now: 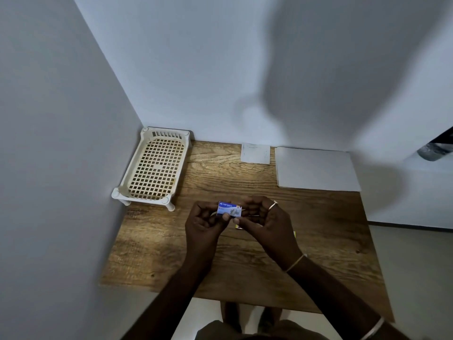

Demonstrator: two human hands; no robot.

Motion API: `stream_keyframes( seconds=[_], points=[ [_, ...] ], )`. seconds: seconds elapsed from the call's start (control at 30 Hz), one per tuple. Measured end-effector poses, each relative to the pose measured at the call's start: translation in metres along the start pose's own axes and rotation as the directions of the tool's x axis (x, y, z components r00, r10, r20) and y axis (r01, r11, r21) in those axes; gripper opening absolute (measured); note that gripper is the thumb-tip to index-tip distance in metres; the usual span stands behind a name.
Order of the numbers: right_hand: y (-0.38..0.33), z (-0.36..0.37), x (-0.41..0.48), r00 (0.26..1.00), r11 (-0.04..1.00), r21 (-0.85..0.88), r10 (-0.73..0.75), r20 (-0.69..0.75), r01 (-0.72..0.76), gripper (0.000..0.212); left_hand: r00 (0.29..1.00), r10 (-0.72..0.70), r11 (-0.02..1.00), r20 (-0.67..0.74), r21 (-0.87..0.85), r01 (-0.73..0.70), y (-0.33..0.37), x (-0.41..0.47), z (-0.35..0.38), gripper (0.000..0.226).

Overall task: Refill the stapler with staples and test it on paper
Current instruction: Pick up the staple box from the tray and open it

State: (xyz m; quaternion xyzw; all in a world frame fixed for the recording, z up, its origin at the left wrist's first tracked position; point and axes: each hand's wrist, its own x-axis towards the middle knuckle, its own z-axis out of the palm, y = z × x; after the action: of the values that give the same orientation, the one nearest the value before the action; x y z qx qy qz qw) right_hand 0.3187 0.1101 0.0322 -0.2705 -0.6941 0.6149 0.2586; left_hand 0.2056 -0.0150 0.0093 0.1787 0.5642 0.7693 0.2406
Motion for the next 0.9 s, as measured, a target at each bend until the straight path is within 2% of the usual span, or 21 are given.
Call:
stream_keyframes(
  seconds=[0.23, 0.37, 0.47, 0.53, 0.63, 0.77, 0.9],
  points=[
    [-0.002, -0.008, -0.006, 1.000, 1.000, -0.019, -0.016, -0.009, 0.016, 0.039, 0.999, 0.002, 0.999, -0.032, 0.047, -0.001, -0.006, -0.001, 0.005, 0.020],
    [0.001, -0.012, -0.006, 1.000, 1.000, 0.003, -0.006, -0.002, 0.006, 0.040, 0.998, -0.052, 0.999, -0.021, -0.012, 0.051, -0.006, -0.002, 0.008, 0.034],
    [0.007, -0.013, -0.004, 0.999, 0.994, 0.103, 0.040, 0.001, -0.040, 0.042, 0.994, -0.100, 0.994, -0.037, -0.046, 0.099, -0.005, -0.002, 0.011, 0.048],
    [0.010, -0.013, -0.003, 0.999, 0.992, 0.113, 0.048, 0.012, -0.049, 0.041, 0.993, -0.109, 0.993, -0.034, -0.049, 0.107, -0.007, -0.002, 0.012, 0.049],
    [0.010, -0.013, -0.003, 1.000, 0.998, 0.055, 0.009, 0.023, -0.010, 0.034, 0.994, -0.104, 0.994, -0.040, -0.029, 0.103, -0.009, 0.001, 0.012, 0.049],
    [0.011, -0.013, -0.001, 1.000, 0.997, 0.077, 0.011, 0.017, -0.012, 0.028, 0.995, -0.094, 0.996, -0.046, 0.005, 0.094, -0.008, 0.003, 0.013, 0.042],
    [0.008, -0.013, 0.002, 0.999, 1.000, 0.012, 0.016, -0.044, -0.015, 0.011, 0.998, -0.064, 0.996, -0.018, 0.056, 0.065, -0.004, 0.005, 0.014, 0.038]
  ],
)
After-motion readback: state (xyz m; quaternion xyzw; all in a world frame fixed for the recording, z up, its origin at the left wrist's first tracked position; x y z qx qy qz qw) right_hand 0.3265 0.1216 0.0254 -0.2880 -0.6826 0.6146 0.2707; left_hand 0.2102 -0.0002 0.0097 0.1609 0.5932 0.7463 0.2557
